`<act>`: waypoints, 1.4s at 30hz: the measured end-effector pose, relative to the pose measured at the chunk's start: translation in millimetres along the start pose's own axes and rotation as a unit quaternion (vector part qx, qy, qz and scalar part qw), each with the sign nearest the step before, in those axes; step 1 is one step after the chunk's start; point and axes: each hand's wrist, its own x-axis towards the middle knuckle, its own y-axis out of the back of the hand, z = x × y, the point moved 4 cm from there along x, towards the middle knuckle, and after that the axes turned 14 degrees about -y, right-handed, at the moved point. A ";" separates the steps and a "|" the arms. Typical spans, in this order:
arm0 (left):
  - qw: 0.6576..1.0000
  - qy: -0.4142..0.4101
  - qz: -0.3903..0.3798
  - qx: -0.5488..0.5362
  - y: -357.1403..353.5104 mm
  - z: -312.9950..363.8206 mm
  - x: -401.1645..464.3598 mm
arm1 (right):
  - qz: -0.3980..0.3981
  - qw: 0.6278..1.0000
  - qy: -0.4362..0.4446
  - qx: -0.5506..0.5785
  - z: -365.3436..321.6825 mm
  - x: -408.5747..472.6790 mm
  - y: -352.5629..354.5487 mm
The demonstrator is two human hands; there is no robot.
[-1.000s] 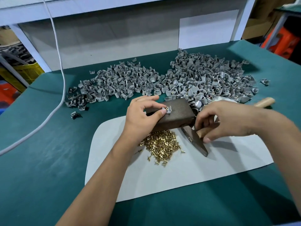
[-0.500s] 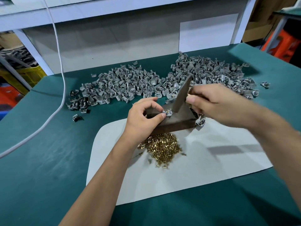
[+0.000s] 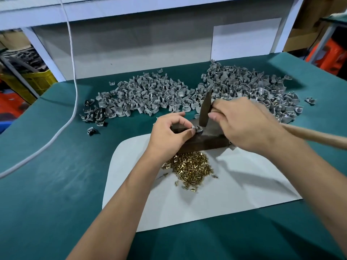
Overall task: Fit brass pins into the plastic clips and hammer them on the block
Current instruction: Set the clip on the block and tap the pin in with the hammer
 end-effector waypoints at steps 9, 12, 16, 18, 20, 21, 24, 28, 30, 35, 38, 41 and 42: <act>1.000 -0.005 0.004 0.010 0.0 -2.0 0.3 | -0.006 0.999 -0.035 0.013 -2.5 -3.6 -6.1; 1.000 0.001 -0.001 0.004 -0.2 -4.1 0.1 | 0.091 0.995 -0.016 0.032 -0.8 -1.9 10.7; 1.000 -0.006 0.007 0.006 0.8 -4.4 0.2 | 0.068 0.997 -0.006 0.044 -13.6 -13.2 1.2; 1.000 -0.004 0.006 0.006 0.4 -3.8 0.0 | -0.001 0.999 -0.033 -0.007 -11.2 -8.4 -2.0; 1.000 0.000 0.007 0.004 0.7 -3.7 -0.5 | 0.024 0.999 -0.023 -0.020 -9.7 -2.4 8.1; 1.000 0.001 0.004 0.000 0.0 -3.6 -0.3 | 0.067 0.998 -0.012 -0.004 -8.5 -3.3 13.5; 1.000 -0.002 0.010 -0.005 0.0 -3.3 0.1 | 0.114 0.989 0.000 0.093 -13.4 -12.2 14.0; 1.000 0.002 0.009 -0.010 -0.6 -2.4 -1.1 | 0.000 0.999 -0.035 -0.003 -11.3 -9.1 -1.3; 1.000 0.008 0.005 -0.010 -0.7 -2.4 -0.8 | 0.060 0.998 -0.013 -0.004 -10.1 -6.1 10.3; 1.000 0.006 0.006 -0.001 -0.3 -2.6 -1.3 | 0.036 0.998 -0.022 0.040 -21.0 -13.3 -0.1; 1.000 0.004 0.010 0.004 -1.0 -1.2 -1.5 | -0.004 0.999 -0.033 -0.037 -20.2 -3.1 6.0; 1.000 0.013 0.011 0.017 -1.1 -1.3 -0.9 | 0.113 0.992 -0.019 0.045 -16.9 -4.4 21.4; 1.000 0.012 0.013 0.019 -1.0 -1.7 -0.2 | 0.129 0.988 -0.021 0.077 -16.5 -7.7 21.5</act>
